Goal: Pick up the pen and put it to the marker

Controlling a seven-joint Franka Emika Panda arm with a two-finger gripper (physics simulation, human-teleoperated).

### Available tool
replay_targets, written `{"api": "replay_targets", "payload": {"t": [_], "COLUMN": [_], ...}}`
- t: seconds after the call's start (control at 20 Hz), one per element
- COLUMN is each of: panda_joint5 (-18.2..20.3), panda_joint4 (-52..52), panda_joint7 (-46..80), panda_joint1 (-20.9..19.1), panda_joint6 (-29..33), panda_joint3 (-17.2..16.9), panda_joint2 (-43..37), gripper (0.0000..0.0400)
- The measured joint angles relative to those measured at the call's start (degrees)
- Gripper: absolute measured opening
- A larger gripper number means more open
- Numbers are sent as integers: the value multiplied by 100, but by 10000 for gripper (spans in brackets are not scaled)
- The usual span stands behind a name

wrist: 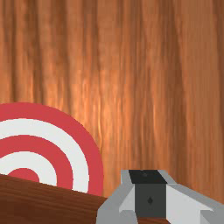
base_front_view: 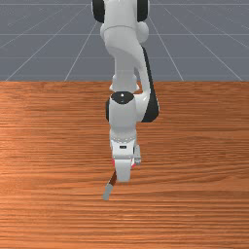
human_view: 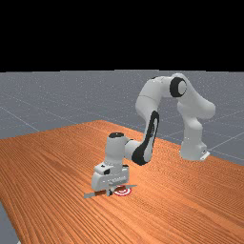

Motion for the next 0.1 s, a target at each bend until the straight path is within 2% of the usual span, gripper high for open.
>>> {"api": "replay_targets", "payload": {"t": [0.1], "panda_joint5": [5], "panda_joint4": [-264], "panda_joint7": [54], "panda_joint1": [12], "panda_joint6": [137], "panda_joint3": [-22], "panda_joint2": [-130], "gripper": [0]}}
